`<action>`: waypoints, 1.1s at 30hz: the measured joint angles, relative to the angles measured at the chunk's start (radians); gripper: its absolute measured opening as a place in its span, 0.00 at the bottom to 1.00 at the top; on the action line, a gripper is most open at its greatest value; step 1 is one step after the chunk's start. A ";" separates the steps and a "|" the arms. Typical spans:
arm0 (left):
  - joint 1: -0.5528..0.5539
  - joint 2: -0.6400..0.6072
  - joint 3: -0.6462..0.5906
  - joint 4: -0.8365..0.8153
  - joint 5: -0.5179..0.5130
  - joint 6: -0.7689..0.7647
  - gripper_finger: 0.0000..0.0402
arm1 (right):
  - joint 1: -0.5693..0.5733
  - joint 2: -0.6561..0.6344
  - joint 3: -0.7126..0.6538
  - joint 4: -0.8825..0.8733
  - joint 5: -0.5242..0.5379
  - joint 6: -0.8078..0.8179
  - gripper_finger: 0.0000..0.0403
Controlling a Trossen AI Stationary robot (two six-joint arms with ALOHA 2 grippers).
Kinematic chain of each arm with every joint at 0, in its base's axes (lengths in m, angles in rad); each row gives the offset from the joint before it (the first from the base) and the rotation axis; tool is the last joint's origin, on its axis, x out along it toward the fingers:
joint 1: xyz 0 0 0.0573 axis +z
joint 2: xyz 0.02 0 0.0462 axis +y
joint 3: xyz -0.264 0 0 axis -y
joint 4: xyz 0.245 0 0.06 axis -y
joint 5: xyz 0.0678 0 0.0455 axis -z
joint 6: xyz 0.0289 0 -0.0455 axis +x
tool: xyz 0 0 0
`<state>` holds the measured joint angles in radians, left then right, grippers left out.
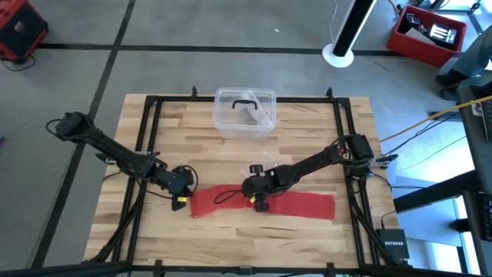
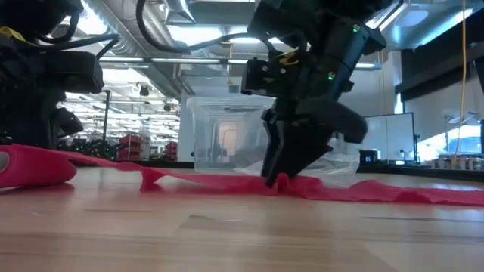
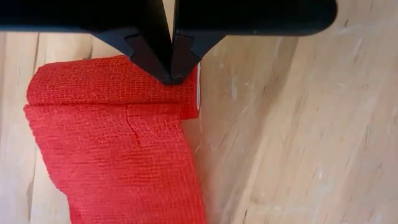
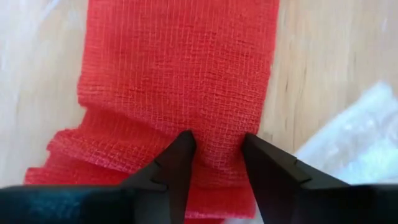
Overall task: Roll bandage
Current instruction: Roll the red bandage
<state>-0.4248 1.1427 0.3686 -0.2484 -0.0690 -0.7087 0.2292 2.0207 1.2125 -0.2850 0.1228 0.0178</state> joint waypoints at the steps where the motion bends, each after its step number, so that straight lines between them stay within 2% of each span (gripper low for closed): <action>1: 0.000 -0.007 0.000 -0.003 0.006 0.000 0.00 | 0.000 0.003 0.000 0.049 -0.001 0.000 0.37; 5: 0.000 -0.060 0.025 -0.085 0.021 -0.003 0.00 | -0.001 0.011 -0.002 0.152 -0.002 0.000 0.37; 9: 0.000 -0.121 0.074 -0.242 0.018 -0.018 0.00 | -0.001 0.011 -0.001 0.147 0.000 -0.001 0.37; 13: -0.001 -0.173 0.098 -0.270 -0.015 -0.017 0.00 | -0.001 0.011 -0.001 0.160 0.001 -0.001 0.37; 16: 0.000 -0.195 0.101 -0.204 -0.098 -0.009 0.00 | -0.001 0.011 0.000 0.203 0.002 0.003 0.37; 20: 0.000 -0.178 0.071 -0.013 -0.197 0.044 0.00 | -0.001 0.009 0.001 0.304 -0.001 0.008 0.37; 24: 0.006 -0.124 0.047 0.082 -0.238 0.029 0.01 | -0.001 0.008 0.002 0.348 -0.002 0.008 0.37; 28: 0.039 -0.064 0.046 0.070 -0.218 -0.030 0.09 | -0.001 0.020 0.003 0.389 -0.002 0.009 0.37; 33: 0.086 -0.020 0.046 0.089 -0.115 -0.044 0.29 | -0.001 0.059 0.003 0.450 -0.002 0.010 0.37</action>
<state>-0.3389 1.1228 0.4145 -0.1589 -0.1842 -0.7532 0.2287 2.0800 1.2156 0.1649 0.1204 0.0273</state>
